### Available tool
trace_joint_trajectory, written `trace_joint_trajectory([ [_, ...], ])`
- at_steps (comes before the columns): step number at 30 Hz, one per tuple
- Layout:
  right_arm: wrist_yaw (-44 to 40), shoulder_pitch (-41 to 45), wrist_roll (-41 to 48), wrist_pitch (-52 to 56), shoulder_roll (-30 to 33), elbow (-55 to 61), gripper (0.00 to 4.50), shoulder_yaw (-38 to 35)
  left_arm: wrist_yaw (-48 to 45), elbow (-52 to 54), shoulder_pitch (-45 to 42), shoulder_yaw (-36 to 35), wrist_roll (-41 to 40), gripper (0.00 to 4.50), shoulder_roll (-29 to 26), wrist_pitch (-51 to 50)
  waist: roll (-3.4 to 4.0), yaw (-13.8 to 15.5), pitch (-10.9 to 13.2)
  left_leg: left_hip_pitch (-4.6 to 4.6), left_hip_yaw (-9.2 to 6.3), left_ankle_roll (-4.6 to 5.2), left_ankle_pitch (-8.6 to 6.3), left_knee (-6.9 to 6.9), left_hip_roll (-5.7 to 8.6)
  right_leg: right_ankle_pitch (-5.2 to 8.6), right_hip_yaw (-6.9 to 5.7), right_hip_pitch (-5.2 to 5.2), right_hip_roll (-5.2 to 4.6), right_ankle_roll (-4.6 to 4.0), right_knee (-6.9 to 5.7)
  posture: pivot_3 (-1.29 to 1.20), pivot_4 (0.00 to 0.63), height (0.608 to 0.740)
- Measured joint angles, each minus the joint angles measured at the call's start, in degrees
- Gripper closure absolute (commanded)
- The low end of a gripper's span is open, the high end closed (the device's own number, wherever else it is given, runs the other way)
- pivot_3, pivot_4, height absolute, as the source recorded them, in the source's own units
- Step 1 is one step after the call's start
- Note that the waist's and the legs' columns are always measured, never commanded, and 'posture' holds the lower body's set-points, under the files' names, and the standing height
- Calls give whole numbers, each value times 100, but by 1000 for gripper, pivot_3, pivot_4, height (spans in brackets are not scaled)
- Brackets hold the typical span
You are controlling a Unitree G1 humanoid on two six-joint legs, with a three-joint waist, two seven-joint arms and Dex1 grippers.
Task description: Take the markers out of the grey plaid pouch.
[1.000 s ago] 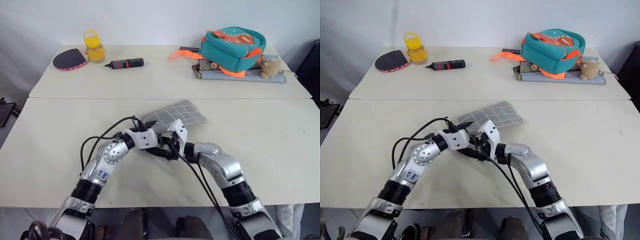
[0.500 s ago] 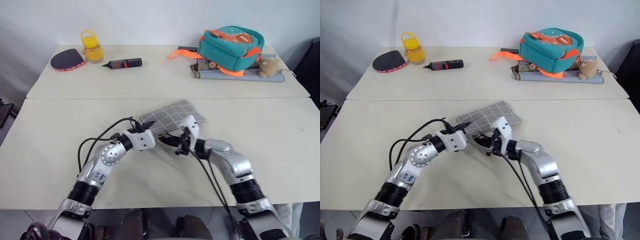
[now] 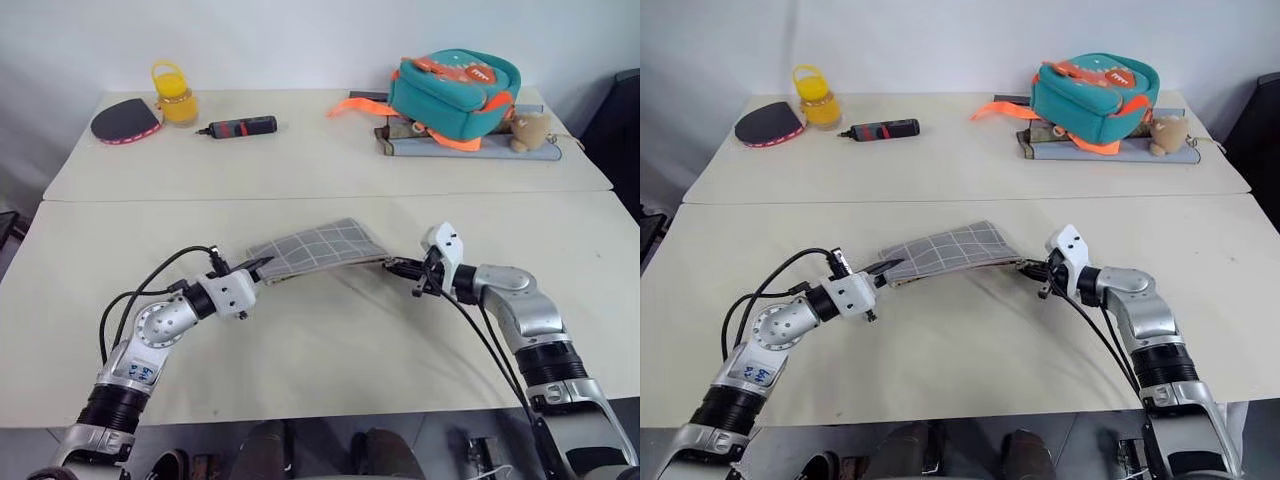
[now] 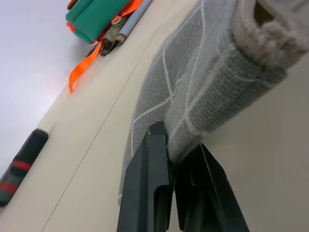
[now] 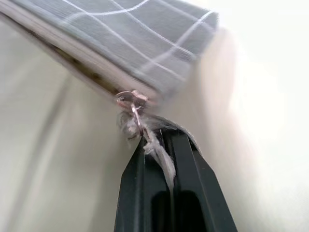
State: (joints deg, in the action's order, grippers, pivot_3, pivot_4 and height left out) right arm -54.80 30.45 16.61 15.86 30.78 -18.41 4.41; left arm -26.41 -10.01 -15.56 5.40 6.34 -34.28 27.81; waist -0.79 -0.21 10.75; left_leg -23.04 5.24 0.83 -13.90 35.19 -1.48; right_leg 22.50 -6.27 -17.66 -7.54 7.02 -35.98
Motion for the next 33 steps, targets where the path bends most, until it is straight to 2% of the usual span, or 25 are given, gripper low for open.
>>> trace_joint_trajectory([
  [3,-106,0,-53,-112,1,-34,4493,0,-91,-4,87,-23,-117,4500,1,1,0,6,0,-1,0,0,0,0,1,0,-1,0,0,0,0,0,150,740],
  [6,-351,-37,82,17,4,49,3893,-35,-121,-10,86,-106,-256,4500,40,-99,0,0,0,-1,0,0,0,0,0,0,0,0,1,0,0,0,150,740],
  [11,-693,-252,374,216,154,545,2111,-112,-123,-10,87,-211,-279,4500,151,-278,0,12,0,-2,0,1,0,1,1,0,0,0,1,0,0,0,150,740],
  [14,-850,-314,655,369,377,1022,1114,-400,-126,-6,131,-219,-279,4500,185,-324,0,13,0,-2,0,1,-1,1,1,0,0,0,0,0,1,0,150,740],
  [19,-658,-263,751,165,338,1445,1114,-799,-149,0,158,-272,-301,4500,205,-382,0,-2,0,0,0,0,-1,1,-3,0,1,0,2,0,2,0,150,740],
  [20,-570,-226,770,104,193,1536,1562,-827,-152,0,147,-272,-302,4500,242,-400,0,-12,0,0,1,-1,0,0,-4,0,1,0,3,-1,1,0,150,740],
  [22,-499,-216,651,-168,46,1705,2097,-702,-161,-1,132,-269,-302,4500,295,-411,0,-1,0,0,-1,-1,0,0,-4,0,-1,-1,4,-1,-1,0,150,740],
  [28,142,-272,-883,-1937,-638,1793,4260,520,-213,5,23,-207,-296,4500,447,-511,-1,-1,0,-2,3,-3,0,0,-1,0,1,-5,3,-1,-2,0,150,740],
  [29,251,-272,-1100,-2179,-663,1722,4478,638,-214,5,24,-208,-291,4500,450,-530,-2,12,0,-2,1,-2,0,1,2,0,0,-5,3,0,-2,0,150,740],
  [33,559,-272,-1587,-2742,-716,1479,4478,802,-204,19,28,-208,-264,4500,487,-591,-2,13,0,-2,0,-2,1,2,4,-1,1,-2,3,0,-2,0,150,740],
])
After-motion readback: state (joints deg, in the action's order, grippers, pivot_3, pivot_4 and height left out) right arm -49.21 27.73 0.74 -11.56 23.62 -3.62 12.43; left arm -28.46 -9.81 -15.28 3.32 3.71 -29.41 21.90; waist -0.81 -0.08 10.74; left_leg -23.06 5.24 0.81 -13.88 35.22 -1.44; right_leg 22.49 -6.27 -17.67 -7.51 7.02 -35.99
